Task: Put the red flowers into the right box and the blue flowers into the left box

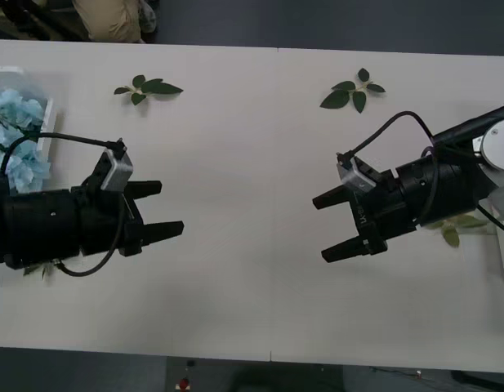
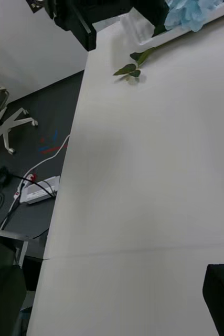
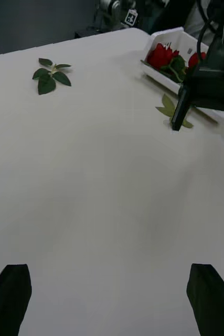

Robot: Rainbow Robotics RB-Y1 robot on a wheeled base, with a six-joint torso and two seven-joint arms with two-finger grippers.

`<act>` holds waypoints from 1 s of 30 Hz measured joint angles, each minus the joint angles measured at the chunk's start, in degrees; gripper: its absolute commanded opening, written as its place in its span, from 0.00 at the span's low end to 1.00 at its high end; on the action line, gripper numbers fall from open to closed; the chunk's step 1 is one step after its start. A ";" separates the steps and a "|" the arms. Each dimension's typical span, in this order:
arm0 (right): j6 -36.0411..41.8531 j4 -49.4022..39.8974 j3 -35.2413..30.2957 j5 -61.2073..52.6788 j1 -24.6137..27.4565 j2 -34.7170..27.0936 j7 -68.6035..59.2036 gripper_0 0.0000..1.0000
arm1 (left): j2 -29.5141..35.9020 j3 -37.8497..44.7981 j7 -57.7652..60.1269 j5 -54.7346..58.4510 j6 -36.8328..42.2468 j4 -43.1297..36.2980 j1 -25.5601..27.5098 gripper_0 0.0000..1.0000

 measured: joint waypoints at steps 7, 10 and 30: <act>0.04 0.00 0.00 2.58 0.00 3.21 0.00 1.00 | -6.71 0.93 -11.22 8.88 4.97 1.97 0.86 0.87; 0.04 0.00 0.00 3.47 0.00 4.22 0.00 1.00 | -7.34 0.05 -11.22 12.79 5.33 2.88 0.86 0.87; 0.04 0.00 0.00 5.53 0.00 4.86 0.00 1.00 | -9.16 -7.92 -11.22 22.59 5.36 12.94 1.16 0.87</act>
